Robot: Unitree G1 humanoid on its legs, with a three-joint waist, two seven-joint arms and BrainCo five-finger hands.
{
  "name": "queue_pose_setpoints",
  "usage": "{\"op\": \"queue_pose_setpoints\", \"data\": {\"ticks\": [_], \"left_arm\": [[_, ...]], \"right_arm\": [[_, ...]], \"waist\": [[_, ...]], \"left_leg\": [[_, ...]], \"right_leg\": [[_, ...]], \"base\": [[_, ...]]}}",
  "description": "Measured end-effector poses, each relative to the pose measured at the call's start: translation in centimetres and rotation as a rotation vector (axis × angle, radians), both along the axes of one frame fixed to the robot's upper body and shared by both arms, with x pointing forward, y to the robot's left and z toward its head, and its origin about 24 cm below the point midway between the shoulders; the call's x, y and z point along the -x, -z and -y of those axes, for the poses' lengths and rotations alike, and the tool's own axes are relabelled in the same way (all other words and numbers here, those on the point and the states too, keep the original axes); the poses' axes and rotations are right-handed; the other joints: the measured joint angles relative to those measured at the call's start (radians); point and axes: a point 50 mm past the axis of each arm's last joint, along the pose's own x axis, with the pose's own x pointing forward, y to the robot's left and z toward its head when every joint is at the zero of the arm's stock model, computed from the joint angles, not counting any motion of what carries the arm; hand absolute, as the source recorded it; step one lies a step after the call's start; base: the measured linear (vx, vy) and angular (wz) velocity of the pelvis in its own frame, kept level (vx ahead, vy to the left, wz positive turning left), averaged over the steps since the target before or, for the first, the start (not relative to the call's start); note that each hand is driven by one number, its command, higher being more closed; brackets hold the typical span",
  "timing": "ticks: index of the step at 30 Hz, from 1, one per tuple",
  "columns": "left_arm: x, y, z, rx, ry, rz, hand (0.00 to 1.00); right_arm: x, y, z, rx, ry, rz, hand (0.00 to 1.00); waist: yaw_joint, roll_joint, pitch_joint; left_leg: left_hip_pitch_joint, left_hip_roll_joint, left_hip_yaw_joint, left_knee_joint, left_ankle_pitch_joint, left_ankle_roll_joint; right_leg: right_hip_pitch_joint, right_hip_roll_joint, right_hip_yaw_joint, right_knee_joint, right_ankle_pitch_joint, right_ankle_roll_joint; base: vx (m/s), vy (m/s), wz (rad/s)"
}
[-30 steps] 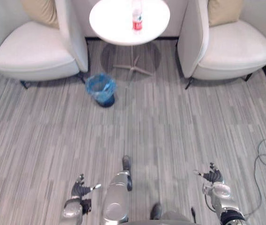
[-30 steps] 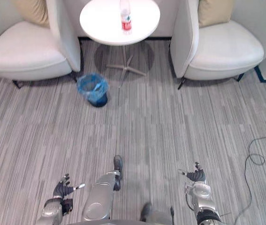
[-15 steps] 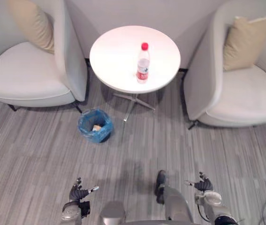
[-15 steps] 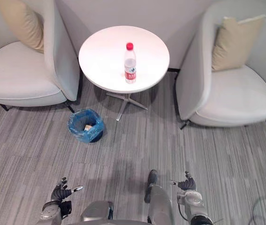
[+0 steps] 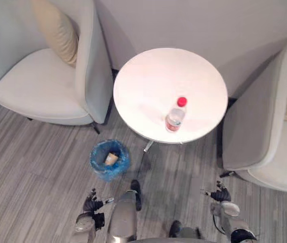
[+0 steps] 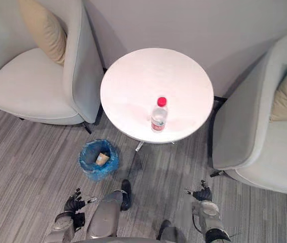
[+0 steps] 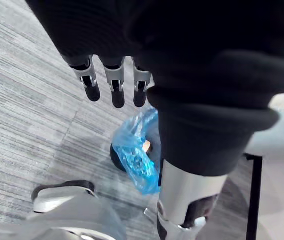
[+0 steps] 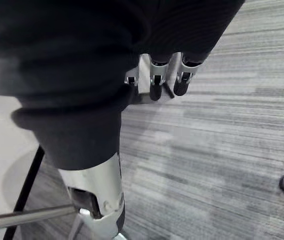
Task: Gather rubbish on tea table into small bin, then transfer packed bag to large trash can.
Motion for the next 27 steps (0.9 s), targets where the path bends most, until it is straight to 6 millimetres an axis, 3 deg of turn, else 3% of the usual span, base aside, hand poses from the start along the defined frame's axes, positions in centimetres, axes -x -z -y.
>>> {"op": "queue_pose_setpoints", "data": {"ticks": [1, 4, 6, 7, 10, 12, 15, 19, 27], "left_arm": [[0.0, -0.2, -0.7, -0.025, 0.012, -0.003, 0.00], [-0.6, -0.7, -1.2, -0.044, 0.014, 0.027, 0.00], [-1.1, -1.1, -1.4, -0.054, 0.023, 0.051, 0.00], [-1.4, -1.0, -0.6, -0.032, 0.021, 0.061, 0.00], [-1.7, -1.1, -0.3, -0.028, 0.021, 0.080, 0.00], [-1.8, -1.1, -0.2, -0.026, 0.023, 0.087, 0.00], [-1.8, -1.1, 0.1, -0.020, 0.024, 0.092, 0.00], [-1.8, -0.9, 0.9, -0.001, 0.033, 0.094, 0.00], [-1.5, -0.4, 1.9, 0.017, 0.069, 0.074, 0.00]], "right_arm": [[0.2, 0.1, -0.4, 0.001, -0.019, -0.006, 0.00], [-0.7, -0.8, -0.7, 0.008, -0.044, 0.056, 0.00], [-1.5, -2.0, -0.8, 0.013, -0.054, 0.131, 0.00], [-1.7, -2.7, -0.3, 0.033, -0.060, 0.165, 0.00], [-2.4, -4.3, -0.5, 0.064, -0.086, 0.250, 0.00], [-1.9, -5.6, -1.2, 0.084, -0.141, 0.329, 0.00], [-1.6, -6.9, -2.4, 0.087, -0.210, 0.405, 0.00], [-1.5, -8.3, -3.3, 0.094, -0.271, 0.481, 0.00], [-1.5, -8.6, -5.9, 0.045, -0.383, 0.520, 0.00]], "waist": [[-0.014, -0.015, -0.008], [-0.031, -0.026, -0.015], [-0.040, -0.043, -0.022], [-0.041, -0.017, -0.027], [-0.040, -0.003, -0.036], [-0.043, -0.005, -0.037], [-0.063, -0.005, -0.038], [-0.061, 0.000, -0.055], [-0.060, 0.002, -0.061]], "left_leg": [[0.033, -0.019, -0.020, -0.020, 0.004, 0.005], [0.048, -0.027, -0.052, -0.022, 0.003, 0.002], [0.045, -0.049, -0.081, -0.014, 0.000, -0.012], [0.048, -0.040, -0.113, -0.019, -0.004, -0.036], [0.054, -0.009, -0.132, -0.080, 0.015, -0.069], [0.083, 0.002, -0.138, -0.135, 0.031, -0.091], [0.127, -0.003, -0.153, -0.188, 0.053, -0.096], [0.137, -0.005, -0.157, -0.221, 0.068, -0.099], [0.168, -0.007, -0.172, -0.234, 0.080, -0.099]], "right_leg": [[-0.062, 0.000, 0.028, 0.070, -0.033, -0.014], [-0.141, 0.032, 0.034, -0.040, -0.059, -0.068], [-0.148, 0.064, 0.073, -0.261, 0.030, -0.133], [-0.129, 0.077, 0.056, -0.279, 0.039, -0.152], [-0.097, 0.124, 0.034, -0.376, 0.065, -0.174], [-0.064, 0.146, 0.026, -0.440, 0.083, -0.187], [-0.006, 0.148, 0.004, -0.498, 0.092, -0.188], [0.024, 0.155, -0.001, -0.565, 0.118, -0.190], [0.086, 0.158, -0.022, -0.621, 0.138, -0.195]], "base": [[0.24, -0.024, 0.61], [0.22, -0.101, 0.50], [0.25, -0.193, 0.56], [0.19, -0.125, 0.28], [0.22, -0.152, 0.05], [0.18, -0.115, 0.00], [0.13, -0.066, 0.14], [0.08, -0.016, 0.07], [0.00, -0.008, 0.09]]}}
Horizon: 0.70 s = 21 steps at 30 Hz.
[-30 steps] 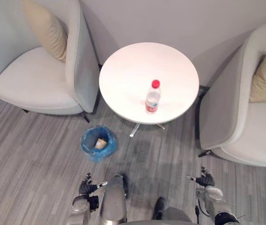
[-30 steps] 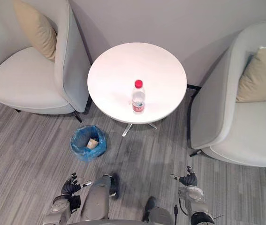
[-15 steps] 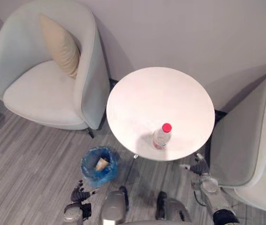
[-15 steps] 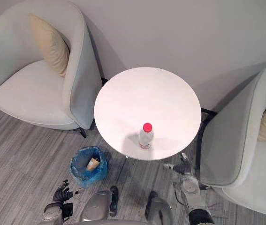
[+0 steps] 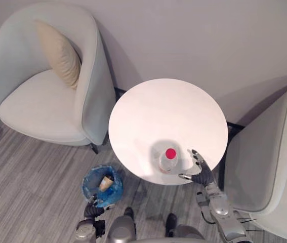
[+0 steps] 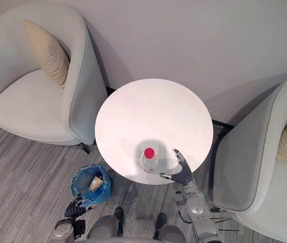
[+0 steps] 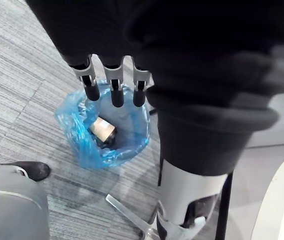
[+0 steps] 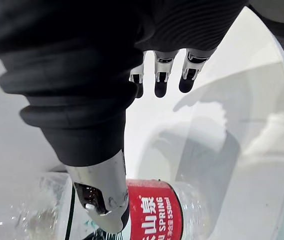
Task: Gather rubbish on tea table into small bin, then transfer packed bag to large trash can.
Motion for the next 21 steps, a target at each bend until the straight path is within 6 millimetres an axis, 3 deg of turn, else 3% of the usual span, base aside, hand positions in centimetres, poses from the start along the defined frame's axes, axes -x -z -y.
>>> {"op": "queue_pose_setpoints", "data": {"ticks": [6, 12, 15, 16, 21], "left_arm": [[0.4, 0.3, 0.3, 0.005, 0.011, -0.021, 0.00], [1.6, 0.7, 0.6, 0.009, 0.025, -0.051, 0.00], [2.1, 0.8, 0.6, 0.010, 0.021, -0.064, 0.00], [2.2, 0.9, 0.6, 0.011, 0.021, -0.066, 0.00], [2.3, 0.9, 0.7, 0.014, 0.021, -0.069, 0.00]], "right_arm": [[-1.9, -0.8, -2.0, 0.000, -0.083, 0.041, 0.00], [-3.5, -1.2, -3.8, -0.009, -0.132, 0.062, 0.00], [-4.5, -1.3, -3.8, 0.002, -0.112, 0.069, 0.00], [-5.1, -1.4, -3.8, 0.006, -0.099, 0.072, 1.00], [-7.2, -2.2, -3.9, 0.009, -0.026, 0.096, 1.00]], "waist": [[0.005, 0.003, -0.004], [0.051, 0.010, -0.014], [0.054, 0.011, -0.014], [0.055, 0.016, -0.016], [0.089, 0.032, -0.019]], "left_leg": [[0.000, -0.014, -0.025, -0.065, 0.058, 0.000], [0.001, -0.020, -0.066, -0.135, 0.114, -0.004], [-0.013, -0.029, -0.100, -0.156, 0.134, -0.006], [-0.026, -0.035, -0.124, -0.165, 0.144, -0.002], [-0.063, -0.048, -0.185, -0.173, 0.166, -0.006]], "right_leg": [[-0.001, 0.001, -0.016, -0.041, 0.041, -0.005], [-0.005, 0.003, -0.050, -0.058, 0.069, -0.006], [-0.005, 0.002, -0.082, -0.069, 0.072, -0.001], [-0.008, -0.001, -0.107, -0.068, 0.070, -0.002], [-0.019, -0.003, -0.161, -0.070, 0.069, -0.002]], "base": [[-0.10, 0.002, 0.12], [-0.16, 0.005, 0.19], [-0.13, 0.002, 0.36], [-0.11, 0.003, 0.46], [-0.04, -0.002, 0.42]]}}
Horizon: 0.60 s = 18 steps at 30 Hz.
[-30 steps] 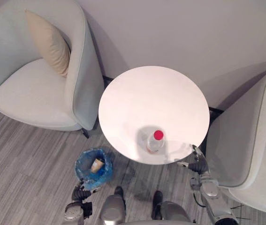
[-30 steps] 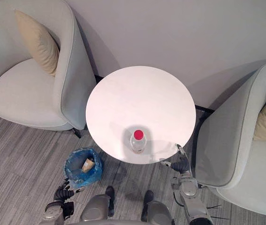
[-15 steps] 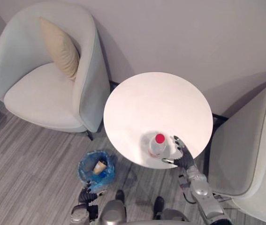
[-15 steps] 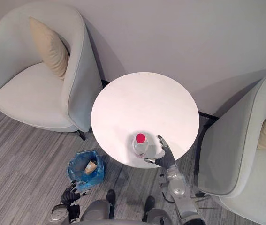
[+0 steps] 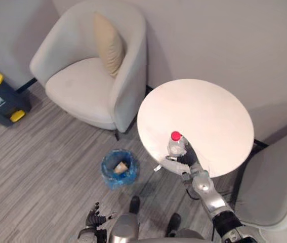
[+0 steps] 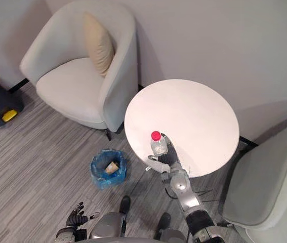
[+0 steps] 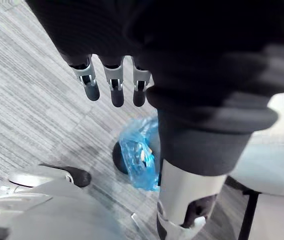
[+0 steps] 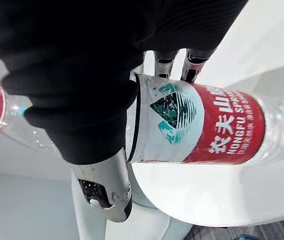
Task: Gather rubbish on tea table into small bin, then transfer packed bag to large trash can.
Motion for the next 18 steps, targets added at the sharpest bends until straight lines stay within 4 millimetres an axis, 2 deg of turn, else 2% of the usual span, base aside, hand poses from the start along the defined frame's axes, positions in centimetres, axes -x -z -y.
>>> {"op": "queue_pose_setpoints", "data": {"ticks": [2, 4, 8, 14, 16, 18], "left_arm": [[0.1, 0.1, 0.3, 0.008, 0.002, -0.002, 0.00], [0.3, 0.1, 0.5, 0.016, -0.002, -0.004, 0.00], [0.3, 0.2, 0.9, 0.033, -0.009, -0.003, 0.00], [0.1, 0.2, 1.1, 0.038, -0.010, 0.005, 0.00], [0.0, 0.1, 1.1, 0.038, -0.009, 0.010, 0.00], [0.0, 0.1, 1.1, 0.038, -0.008, 0.011, 0.00]], "right_arm": [[-1.4, -0.7, 0.4, 0.004, 0.047, 0.014, 1.00], [-2.2, -1.3, 0.7, -0.008, 0.079, 0.028, 1.00], [-2.8, -2.0, 0.8, -0.057, 0.102, 0.045, 1.00], [-2.7, -3.0, 1.5, -0.093, 0.128, 0.089, 1.00], [-2.0, -4.7, 2.0, -0.109, 0.109, 0.170, 1.00], [-1.5, -5.4, 2.3, -0.111, 0.095, 0.209, 1.00]], "waist": [[0.021, 0.019, -0.004], [0.028, 0.030, -0.003], [0.050, 0.031, -0.004], [0.044, 0.034, -0.002], [0.042, 0.037, 0.000], [0.040, 0.037, 0.000]], "left_leg": [[-0.010, -0.007, -0.030, -0.012, 0.023, -0.002], [-0.013, -0.012, -0.059, -0.036, 0.046, 0.002], [-0.024, -0.022, -0.089, -0.037, 0.050, 0.000], [-0.025, -0.041, -0.131, -0.034, 0.051, 0.000], [-0.032, -0.047, -0.164, -0.033, 0.052, -0.002], [-0.033, -0.058, -0.192, -0.033, 0.055, -0.006]], "right_leg": [[-0.001, -0.003, -0.035, 0.001, -0.007, 0.007], [-0.001, -0.006, -0.064, 0.003, -0.009, 0.010], [0.000, -0.009, -0.093, 0.006, -0.020, 0.006], [0.021, -0.016, -0.137, 0.010, -0.039, 0.017], [0.015, -0.031, -0.168, 0.053, -0.073, 0.017], [0.015, -0.043, -0.197, 0.091, -0.101, 0.020]], "base": [[0.04, -0.018, 0.44], [0.06, -0.024, 0.47], [0.08, -0.021, 0.26], [0.04, -0.006, 0.25], [0.00, 0.006, 0.46], [0.00, 0.005, 0.54]]}}
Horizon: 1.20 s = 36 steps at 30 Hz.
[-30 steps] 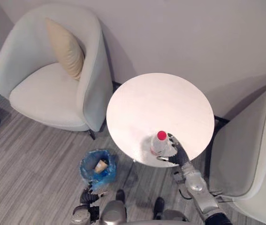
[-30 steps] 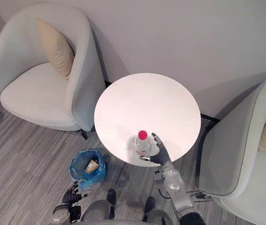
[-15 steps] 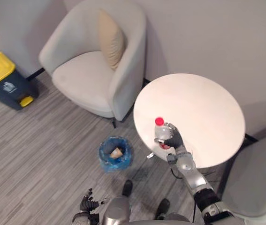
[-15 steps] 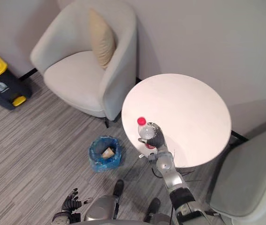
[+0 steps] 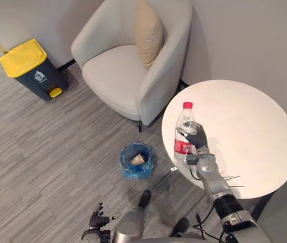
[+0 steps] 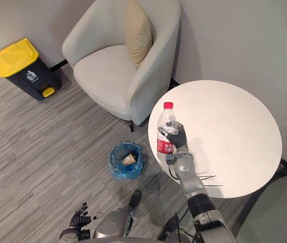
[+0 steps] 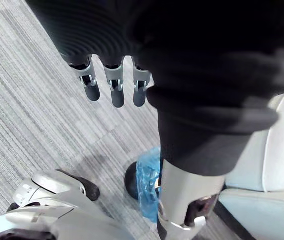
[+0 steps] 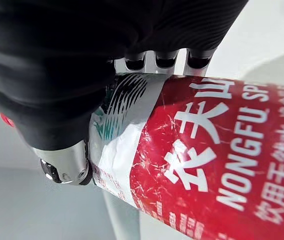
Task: Gather rubbish on tea table into small bin, then transfer packed bag to large trash can.
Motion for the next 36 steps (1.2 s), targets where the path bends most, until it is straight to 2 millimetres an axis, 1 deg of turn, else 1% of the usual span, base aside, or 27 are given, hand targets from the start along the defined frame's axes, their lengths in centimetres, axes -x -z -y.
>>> {"op": "queue_pose_setpoints", "data": {"ticks": [2, 3, 4, 5, 6, 7, 9, 10, 11, 12, 13, 14, 15, 16, 17, 18, 20, 22, 23, 24, 27, 28, 31, 32, 33, 34, 36], "left_arm": [[0.0, 0.0, 0.2, 0.002, 0.010, 0.000, 0.00], [0.0, 0.1, 0.4, 0.007, 0.014, -0.003, 0.00], [-0.1, 0.0, 0.2, 0.003, 0.009, 0.001, 0.00], [-0.2, 0.0, 0.1, 0.001, 0.008, 0.005, 0.00], [-0.2, 0.0, 0.1, 0.001, 0.009, 0.003, 0.00], [0.0, 0.0, 0.1, 0.000, 0.012, -0.003, 0.00], [-0.2, 0.0, -0.1, -0.014, 0.027, 0.002, 0.00], [-0.3, -0.1, 0.0, -0.017, 0.038, 0.005, 0.00], [-0.5, -0.1, -0.1, -0.019, 0.043, 0.008, 0.00], [-0.4, -0.1, -0.1, -0.021, 0.047, 0.007, 0.00], [-0.3, -0.1, -0.2, -0.027, 0.054, 0.000, 0.00], [0.0, 0.0, -0.4, -0.037, 0.066, -0.008, 0.00], [0.0, 0.0, -0.6, -0.045, 0.071, -0.010, 0.00], [0.0, -0.1, -1.0, -0.063, 0.085, -0.014, 0.00], [0.0, -0.1, -1.1, -0.070, 0.096, -0.018, 0.00], [-0.2, -0.2, -1.5, -0.092, 0.122, -0.018, 0.00], [-0.6, -0.3, -1.4, -0.092, 0.127, -0.009, 0.00], [-1.2, -0.5, -1.5, -0.097, 0.130, 0.006, 0.00], [-1.4, -0.5, -1.6, -0.102, 0.132, 0.011, 0.00], [-2.6, -0.8, -1.8, -0.112, 0.138, 0.033, 0.00], [-4.0, -1.3, -1.7, -0.117, 0.134, 0.076, 0.00], [-5.1, -1.8, -1.6, -0.126, 0.127, 0.106, 0.00], [-5.8, -2.1, -1.6, -0.129, 0.099, 0.132, 0.00], [-6.8, -2.4, -1.2, -0.115, 0.085, 0.158, 0.00], [-7.2, -2.5, -1.1, -0.111, 0.077, 0.170, 0.00], [-8.2, -2.9, -1.0, -0.114, 0.066, 0.191, 0.00], [-10.3, -3.9, -1.0, -0.124, 0.051, 0.241, 0.00]], "right_arm": [[0.8, -0.6, 0.3, -0.001, -0.010, 0.050, 1.00], [0.9, -0.7, 0.2, -0.004, -0.021, 0.056, 1.00], [1.1, -0.5, 0.2, -0.004, -0.032, 0.047, 1.00], [1.1, -0.4, -0.1, -0.001, -0.044, 0.042, 1.00], [1.1, -0.4, 0.0, 0.007, -0.050, 0.039, 1.00], [1.1, -0.3, 0.0, 0.013, -0.053, 0.035, 1.00], [1.1, -0.4, 0.2, 0.025, -0.047, 0.037, 1.00], [1.1, -0.4, 0.1, 0.038, -0.049, 0.040, 1.00], [1.1, -0.4, 0.0, 0.047, -0.052, 0.039, 1.00], [1.1, -0.4, -0.1, 0.045, -0.056, 0.038, 1.00], [1.1, -0.2, -0.4, 0.039, -0.063, 0.030, 1.00], [1.1, 0.1, -0.8, 0.031, -0.073, 0.018, 1.00], [1.1, 0.2, -1.1, 0.027, -0.079, 0.013, 1.00], [1.1, 0.3, -1.7, 0.016, -0.103, 0.004, 1.00], [1.2, 0.5, -2.1, 0.017, -0.121, -0.002, 1.00], [1.4, 0.7, -3.0, 0.026, -0.164, -0.011, 1.00], [1.4, 0.7, -3.2, 0.033, -0.184, -0.015, 1.00], [1.4, 0.7, -3.4, 0.043, -0.202, -0.015, 1.00], [1.3, 0.6, -3.5, 0.050, -0.211, -0.009, 1.00], [0.5, -0.4, -4.2, 0.094, -0.251, 0.028, 1.00], [-1.2, -1.5, -5.0, 0.189, -0.291, 0.065, 1.00], [-2.0, -1.9, -5.3, 0.250, -0.304, 0.072, 1.00], [-2.7, -1.3, -5.5, 0.332, -0.318, 0.041, 1.00], [-3.4, -1.2, -5.3, 0.406, -0.304, 0.034, 1.00], [-3.7, -1.3, -5.1, 0.423, -0.293, 0.031, 1.00], [-4.5, -1.5, -4.8, 0.465, -0.271, 0.019, 1.00], [-6.0, -2.5, -4.0, 0.514, -0.220, 0.022, 1.00]], "waist": [[-0.005, -0.002, 0.000], [-0.018, 0.002, -0.001], [-0.032, -0.005, -0.001], [-0.042, -0.011, 0.002], [-0.045, -0.008, 0.002], [-0.049, -0.003, -0.001], [-0.054, -0.015, 0.000], [-0.055, -0.016, 0.000], [-0.054, -0.030, 0.001], [-0.055, -0.032, 0.002], [-0.056, -0.032, 0.003], [-0.057, -0.036, 0.005], [-0.057, -0.041, 0.008], [-0.066, -0.050, 0.013], [-0.075, -0.051, 0.013], [-0.082, -0.057, 0.012], [-0.087, -0.055, 0.014], [-0.088, -0.053, 0.019], [-0.096, -0.059, 0.022], [-0.106, -0.052, 0.065], [-0.082, -0.043, 0.116], [-0.076, -0.039, 0.152], [-0.073, -0.041, 0.164], [-0.062, -0.035, 0.172], [-0.057, -0.035, 0.175], [-0.052, -0.035, 0.177], [-0.046, -0.032, 0.179]], "left_leg": [[-0.015, -0.012, 0.001, -0.003, 0.011, 0.000], [-0.033, -0.009, 0.103, -0.007, -0.010, 0.061], [-0.051, 0.027, 0.286, 0.014, -0.046, 0.136], [-0.067, 0.073, 0.481, 0.065, -0.063, 0.171], [-0.071, 0.095, 0.561, 0.094, -0.065, 0.174], [-0.069, 0.119, 0.637, 0.142, -0.043, 0.143], [-0.068, 0.101, 0.635, 0.163, -0.050, 0.138], [-0.056, 0.087, 0.627, 0.158, -0.070, 0.122], [-0.050, 0.068, 0.629, 0.168, -0.090, 0.123], [-0.050, 0.061, 0.628, 0.184, -0.108, 0.125], [-0.052, 0.055, 0.628, 0.231, -0.148, 0.130], [-0.054, 0.055, 0.629, 0.285, -0.186, 0.136], [-0.054, 0.056, 0.628, 0.316, -0.208, 0.138], [-0.051, 0.056, 0.615, 0.362, -0.248, 0.146], [-0.051, 0.058, 0.604, 0.376, -0.262, 0.148], [-0.051, 0.061, 0.576, 0.388, -0.278, 0.155], [-0.053, 0.061, 0.558, 0.388, -0.279, 0.155], [-0.087, 0.059, 0.511, 0.420, -0.274, 0.136], [-0.107, 0.054, 0.493, 0.443, -0.278, 0.128], [-0.178, 0.052, 0.437, 0.538, -0.302, 0.111], [-0.251, 0.072, 0.418, 0.565, -0.294, 0.091], [-0.289, 0.073, 0.395, 0.565, -0.280, 0.071], [-0.346, 0.075, 0.368, 0.576, -0.268, 0.059], [-0.398, 0.075, 0.344, 0.594, -0.258, 0.055], [-0.417, 0.075, 0.339, 0.599, -0.254, 0.055], [-0.466, 0.074, 0.329, 0.607, -0.244, 0.056], [-0.559, 0.073, 0.301, 0.630, -0.230, 0.048]], "right_leg": [[-0.010, -0.027, -0.044, 0.066, -0.045, 0.001], [-0.009, -0.040, -0.084, 0.085, -0.054, 0.000], [-0.004, -0.053, -0.120, 0.090, -0.055, 0.001], [-0.001, -0.074, -0.142, 0.100, -0.055, 0.002], [0.000, -0.079, -0.147, 0.110, -0.057, 0.005], [0.007, -0.092, -0.149, 0.138, -0.077, 0.025], [0.026, -0.115, -0.161, 0.153, -0.085, 0.036], [0.039, -0.132, -0.164, 0.163, -0.090, 0.045], [0.036, -0.169, -0.163, 0.210, -0.112, 0.072], [0.033, -0.188, -0.162, 0.247, -0.120, 0.078], [0.013, -0.230, -0.141, 0.344, -0.126, 0.082], [-0.019, -0.277, -0.098, 0.466, -0.124, 0.079], [-0.038, -0.297, -0.071, 0.531, -0.118, 0.070], [-0.089, -0.324, 0.006, 0.650, -0.087, 0.020], [-0.119, -0.323, 0.056, 0.692, -0.102, 0.003], [-0.180, -0.284, 0.158, 0.690, -0.167, 0.009], [-0.219, -0.253, 0.201, 0.645, -0.186, 0.013], [-0.278, -0.193, 0.253, 0.511, -0.177, 0.019], [-0.287, -0.184, 0.251, 0.465, -0.159, 0.027], [-0.314, -0.179, 0.241, 0.458, -0.081, 0.034], [-0.378, -0.164, 0.229, 0.493, -0.093, 0.014], [-0.406, -0.164, 0.207, 0.508, -0.098, 0.002], [-0.445, -0.164, 0.175, 0.528, -0.106, -0.011], [-0.483, -0.164, 0.158, 0.549, -0.111, -0.020], [-0.500, -0.165, 0.154, 0.560, -0.112, -0.022], [-0.540, -0.168, 0.143, 0.575, -0.112, -0.029], [-0.614, -0.171, 0.120, 0.597, -0.108, -0.045]], "base": [[-0.03, -0.007, 0.67], [-0.08, 0.021, 0.91], [-0.03, 0.045, 1.00], [0.02, 0.057, 0.81], [0.11, 0.081, 0.57], [0.12, 0.078, 0.47], [0.11, 0.084, 0.49], [0.08, 0.123, 0.38], [0.07, 0.130, 0.31], [0.06, 0.125, 0.18], [0.07, 0.159, 0.06], [0.06, 0.132, 0.01], [0.08, 0.148, 0.00], [0.06, 0.082, 0.07], [0.11, 0.112, 0.27], [0.08, 0.052, 0.34], [0.06, 0.016, 0.40], [0.04, -0.039, 0.74], [0.01, -0.142, 1.24], [-0.01, -0.135, 0.88], [-0.08, -0.138, 0.33], [-0.08, -0.128, 0.36], [-0.08, -0.131, 0.35], [-0.05, -0.085, 0.26], [-0.07, -0.060, 0.30], [-0.10, -0.037, 0.26], [-0.12, -0.015, 0.30]]}}
